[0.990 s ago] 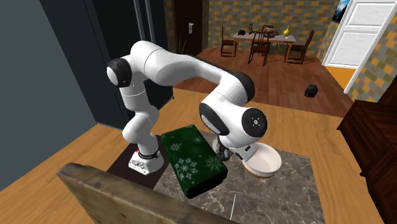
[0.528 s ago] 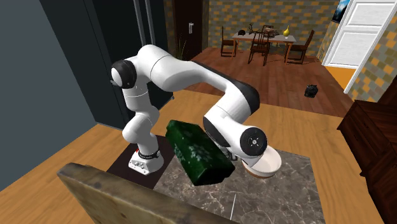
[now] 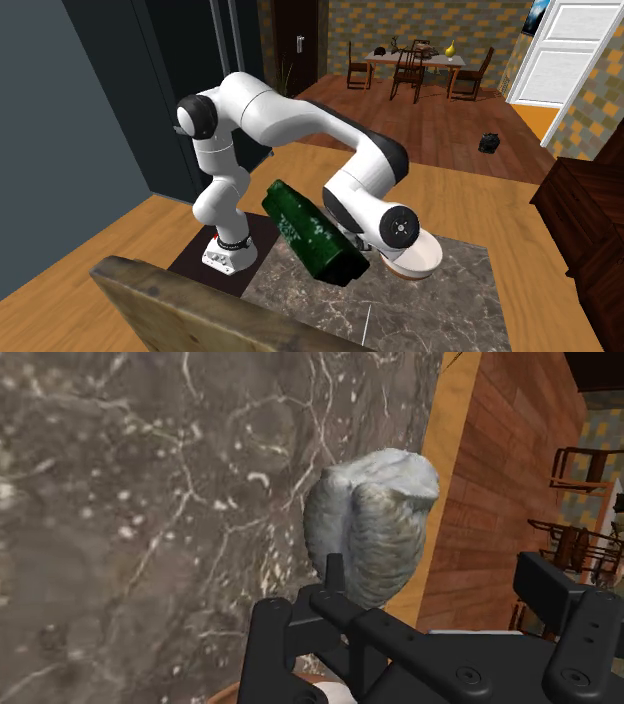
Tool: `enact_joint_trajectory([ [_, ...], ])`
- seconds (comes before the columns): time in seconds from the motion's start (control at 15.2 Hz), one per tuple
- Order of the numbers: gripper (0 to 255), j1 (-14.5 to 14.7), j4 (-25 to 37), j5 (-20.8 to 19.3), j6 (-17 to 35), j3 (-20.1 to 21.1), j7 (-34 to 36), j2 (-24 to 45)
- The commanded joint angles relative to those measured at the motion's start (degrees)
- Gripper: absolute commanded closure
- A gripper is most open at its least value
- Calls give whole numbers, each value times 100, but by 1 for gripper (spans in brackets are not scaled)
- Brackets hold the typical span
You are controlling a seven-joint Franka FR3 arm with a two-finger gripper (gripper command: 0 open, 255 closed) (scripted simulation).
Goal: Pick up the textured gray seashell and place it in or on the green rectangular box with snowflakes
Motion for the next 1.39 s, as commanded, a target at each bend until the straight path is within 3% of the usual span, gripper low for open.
enact_joint_trajectory([
  [0.0, 0, -9, -79, -951, -23, -35, 20, -13],
  [0.07, 255, 13, 31, -885, -31, -11, 63, 77],
  [0.59, 255, -29, 297, -852, -190, -41, 55, 233],
  [0.66, 255, -4, -79, -951, -23, -41, 20, -13],
  [0.86, 255, -13, 150, -884, -88, -42, 60, -33],
  [0.92, 0, -14, 150, -884, -88, -41, 60, -33],
  [1.12, 0, 533, 328, -1861, 377, 497, -855, -206],
  [1.32, 0, 1083, -93, -2938, 1140, 1073, -1618, -712],
])
